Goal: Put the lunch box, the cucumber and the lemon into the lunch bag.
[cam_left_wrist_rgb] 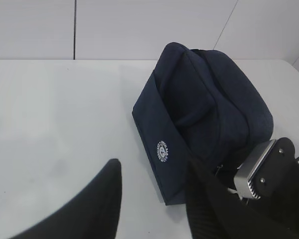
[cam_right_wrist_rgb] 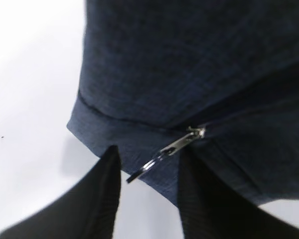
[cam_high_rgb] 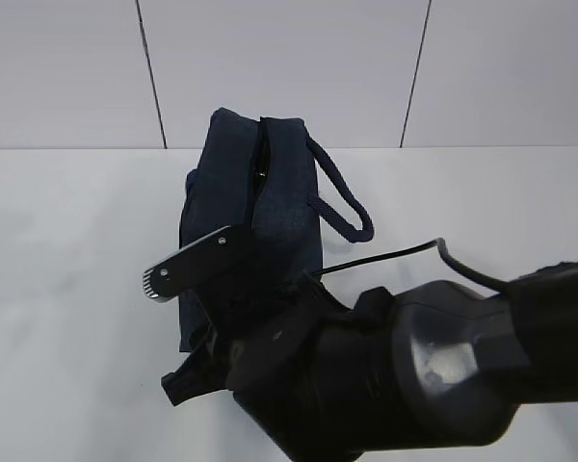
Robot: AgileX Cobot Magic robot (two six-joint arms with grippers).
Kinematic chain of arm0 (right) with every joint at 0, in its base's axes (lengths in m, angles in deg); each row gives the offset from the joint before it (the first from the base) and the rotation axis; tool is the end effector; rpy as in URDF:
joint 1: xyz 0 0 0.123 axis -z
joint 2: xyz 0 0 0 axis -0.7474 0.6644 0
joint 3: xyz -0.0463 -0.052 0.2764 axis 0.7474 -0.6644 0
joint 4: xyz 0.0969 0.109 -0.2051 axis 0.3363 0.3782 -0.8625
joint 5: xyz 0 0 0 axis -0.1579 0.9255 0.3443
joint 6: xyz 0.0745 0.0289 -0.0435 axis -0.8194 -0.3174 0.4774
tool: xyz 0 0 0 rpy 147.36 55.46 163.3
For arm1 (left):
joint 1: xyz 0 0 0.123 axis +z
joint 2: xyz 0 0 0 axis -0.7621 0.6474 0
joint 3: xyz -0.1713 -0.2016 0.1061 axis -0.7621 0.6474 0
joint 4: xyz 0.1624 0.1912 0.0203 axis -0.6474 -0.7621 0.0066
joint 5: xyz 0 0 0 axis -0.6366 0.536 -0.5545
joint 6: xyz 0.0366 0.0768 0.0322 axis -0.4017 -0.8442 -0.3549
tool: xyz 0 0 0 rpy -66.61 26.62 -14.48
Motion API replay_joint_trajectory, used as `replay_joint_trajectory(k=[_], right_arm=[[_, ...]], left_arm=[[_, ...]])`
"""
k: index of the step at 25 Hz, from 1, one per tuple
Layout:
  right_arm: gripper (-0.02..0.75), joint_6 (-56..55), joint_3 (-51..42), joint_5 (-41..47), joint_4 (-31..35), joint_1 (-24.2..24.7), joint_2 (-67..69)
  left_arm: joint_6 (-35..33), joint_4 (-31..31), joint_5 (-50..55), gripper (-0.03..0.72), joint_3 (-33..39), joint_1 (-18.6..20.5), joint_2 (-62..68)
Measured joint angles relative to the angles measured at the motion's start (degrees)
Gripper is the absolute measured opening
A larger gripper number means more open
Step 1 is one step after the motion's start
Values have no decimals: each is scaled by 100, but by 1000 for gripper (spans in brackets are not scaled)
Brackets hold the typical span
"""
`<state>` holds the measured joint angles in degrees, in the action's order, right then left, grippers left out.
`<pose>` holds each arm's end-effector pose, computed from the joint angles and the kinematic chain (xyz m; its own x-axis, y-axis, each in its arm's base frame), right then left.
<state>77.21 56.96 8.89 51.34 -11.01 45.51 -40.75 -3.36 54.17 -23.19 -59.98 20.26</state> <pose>0.2312 0.3091 0.1320 -0.5368 -0.4599 -0.7073 -0.4957 0.8503 -0.1767 0.1137 -0.0430 0.3133 -0.4475 -0.1141 -0.8870 0.3101 0.9105 -0.2736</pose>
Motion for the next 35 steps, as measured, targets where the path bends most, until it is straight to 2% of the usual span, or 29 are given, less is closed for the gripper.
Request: replay_joint_trajectory(k=[4, 12, 16, 29, 35], right_arm=[[197, 0, 0, -13, 0, 0, 0], [87, 0, 0, -13, 0, 0, 0], [8, 0, 0, -13, 0, 0, 0], [8, 41, 0, 126, 11, 0, -24], [8, 621, 0, 149, 512, 0, -135]], left_arm=[[0, 0, 0, 308, 0, 0, 0], [0, 0, 0, 308, 0, 0, 0], [0, 0, 0, 308, 0, 0, 0], [0, 0, 0, 308, 0, 0, 0], [0, 0, 0, 308, 0, 0, 0]])
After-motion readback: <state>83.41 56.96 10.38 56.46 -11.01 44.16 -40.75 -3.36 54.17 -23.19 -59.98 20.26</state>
